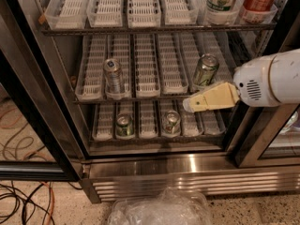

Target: Pick green can from middle shelf of fridge

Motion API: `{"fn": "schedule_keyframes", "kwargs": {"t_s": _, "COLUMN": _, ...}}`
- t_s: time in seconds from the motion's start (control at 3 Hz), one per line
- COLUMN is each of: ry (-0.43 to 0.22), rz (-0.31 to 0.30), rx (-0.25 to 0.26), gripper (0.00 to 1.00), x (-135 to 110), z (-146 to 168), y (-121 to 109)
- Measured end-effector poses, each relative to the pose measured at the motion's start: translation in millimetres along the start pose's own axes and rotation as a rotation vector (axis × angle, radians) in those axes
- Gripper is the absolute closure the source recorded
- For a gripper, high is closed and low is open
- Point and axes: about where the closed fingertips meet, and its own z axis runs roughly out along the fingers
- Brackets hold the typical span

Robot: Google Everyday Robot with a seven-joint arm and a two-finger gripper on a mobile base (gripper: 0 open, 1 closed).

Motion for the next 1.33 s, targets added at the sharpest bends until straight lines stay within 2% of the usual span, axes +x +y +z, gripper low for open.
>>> {"fn": "schedule_keyframes", "kwargs": {"t_s": 0.67, "ry": -0.103, "rz": 0.165, "rx": 0.049, "gripper": 0.0, "x": 0, "z": 37, "y": -2}}
{"fn": "schedule_keyframes", "kwargs": {"t_s": 1.0, "ry": -0.165, "rz": 0.199, "rx": 0.11, "gripper": 0.0, "x": -2, "z": 49, "y": 0}}
{"fn": "schedule_keyframes", "kwargs": {"t_s": 1.33, "ry": -0.193, "rz": 0.232, "rx": 0.176, "gripper": 0.0, "x": -3, "z": 57, "y": -2}}
